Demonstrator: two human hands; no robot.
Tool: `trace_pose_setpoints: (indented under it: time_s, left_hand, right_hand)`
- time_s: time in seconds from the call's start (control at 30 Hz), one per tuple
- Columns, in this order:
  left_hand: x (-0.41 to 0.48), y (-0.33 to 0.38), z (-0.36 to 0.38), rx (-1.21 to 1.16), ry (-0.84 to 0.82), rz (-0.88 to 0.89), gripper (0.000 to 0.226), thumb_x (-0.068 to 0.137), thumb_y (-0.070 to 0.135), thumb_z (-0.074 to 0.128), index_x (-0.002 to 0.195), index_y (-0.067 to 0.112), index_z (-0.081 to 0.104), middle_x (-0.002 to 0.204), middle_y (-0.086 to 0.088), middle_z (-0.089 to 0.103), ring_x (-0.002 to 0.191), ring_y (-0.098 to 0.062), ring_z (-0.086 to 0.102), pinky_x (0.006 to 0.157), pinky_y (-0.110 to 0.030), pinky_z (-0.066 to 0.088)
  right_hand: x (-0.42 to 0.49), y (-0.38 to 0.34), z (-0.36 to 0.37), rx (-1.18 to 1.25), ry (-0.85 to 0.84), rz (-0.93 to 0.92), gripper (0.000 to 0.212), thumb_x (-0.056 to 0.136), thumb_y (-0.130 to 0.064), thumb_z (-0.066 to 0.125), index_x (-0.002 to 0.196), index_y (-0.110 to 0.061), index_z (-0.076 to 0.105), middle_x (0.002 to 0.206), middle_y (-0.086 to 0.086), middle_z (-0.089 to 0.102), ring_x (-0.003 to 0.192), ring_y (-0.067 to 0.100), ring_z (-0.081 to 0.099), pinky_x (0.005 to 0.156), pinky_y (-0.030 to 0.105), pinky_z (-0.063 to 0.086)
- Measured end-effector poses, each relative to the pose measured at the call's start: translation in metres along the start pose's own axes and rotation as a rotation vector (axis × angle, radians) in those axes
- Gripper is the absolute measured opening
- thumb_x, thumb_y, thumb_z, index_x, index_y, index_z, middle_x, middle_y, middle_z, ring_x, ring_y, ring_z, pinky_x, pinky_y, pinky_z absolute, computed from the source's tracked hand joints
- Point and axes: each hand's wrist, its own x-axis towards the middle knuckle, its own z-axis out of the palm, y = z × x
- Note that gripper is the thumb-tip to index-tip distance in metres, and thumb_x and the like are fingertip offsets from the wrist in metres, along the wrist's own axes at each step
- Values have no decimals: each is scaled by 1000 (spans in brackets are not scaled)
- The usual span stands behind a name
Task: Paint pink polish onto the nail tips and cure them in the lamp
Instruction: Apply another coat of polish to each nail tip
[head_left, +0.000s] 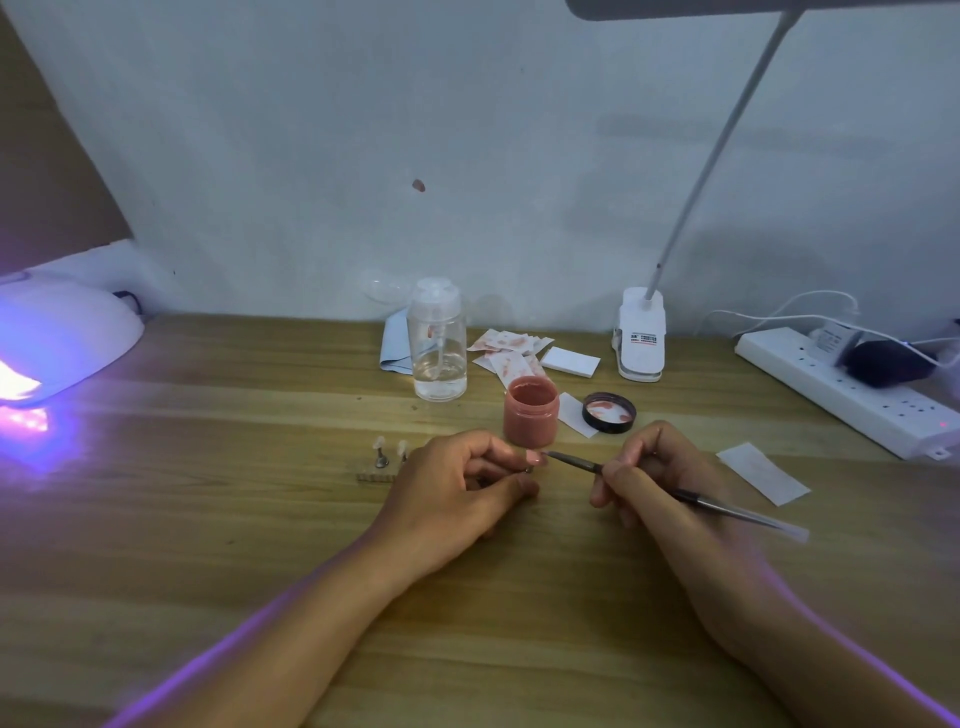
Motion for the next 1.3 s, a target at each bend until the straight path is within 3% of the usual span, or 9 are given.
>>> trace_pose_setpoints:
  time_s: [0.2,0.63,0.73,0.9,0.97,1.03,1.1,1.2,1.3]
  left_hand:
    - [-1,0,-1,11,-6,22,14,84,26,76,89,37,71,89,18,75,77,2,69,59,-16,45]
    - [0,-1,0,20,6,16,15,82,27,78,86,40,71,86,16,76,70,5,66,62,-22,43]
    - [-1,1,-1,13,-7,23,16,83,28,77,87,42,72,89,18,75,80,1,69,62,-23,44]
    - [-3,6,-1,-26,1,39,13,88,25,72,91,37,74,88,14,76,80,-19,72,51,-19,47]
    - [-4,8,-1,-36,4,69,13,89,22,70,91,34,74,88,13,76,80,-14,72,49,-16,46]
    - [-5,9,-2,-25,9,129,17,90,16,69,93,32,74,90,16,76,83,-1,70,58,-7,45]
    - [-5,10,-2,-17,27,185,19,90,11,69,94,29,75,92,17,75,90,3,69,72,-5,46]
    - [-6,10,-1,-34,30,226,21,89,9,69,94,29,75,93,15,76,94,-2,70,81,-15,52]
    - [-7,13,5,-64,-19,217,25,89,8,69,93,32,73,94,12,76,93,-7,71,84,-33,57]
  right_hand:
    - [-1,-1,0,91,-7,-4,10,92,-1,55,84,-2,48,68,8,68,58,6,53,52,15,42]
    - [-3,-2,0,10,-76,-47,11,92,-2,57,89,3,47,77,10,72,64,7,58,56,17,43]
    - [-2,-1,0,62,51,-88,11,90,-2,57,89,3,47,76,12,71,59,13,54,57,21,44]
    - [0,-3,1,44,203,-154,16,94,-24,48,101,-11,56,88,6,75,51,19,56,58,24,51]
    - [0,-4,2,5,215,-188,17,98,-19,46,102,-12,60,88,6,74,54,18,60,53,25,50]
    - [1,-3,2,-86,175,-218,11,96,-4,50,99,-10,59,82,4,73,59,23,60,53,26,49]
    - [2,0,4,-230,78,-243,24,88,10,58,98,-11,54,79,4,69,65,22,61,59,31,51]
    - [3,5,8,-311,-15,-302,42,78,20,62,101,-11,49,81,5,63,62,20,58,56,27,48]
    - [4,12,9,-342,-9,-406,50,73,12,71,104,-19,46,83,-3,63,58,14,57,56,17,47]
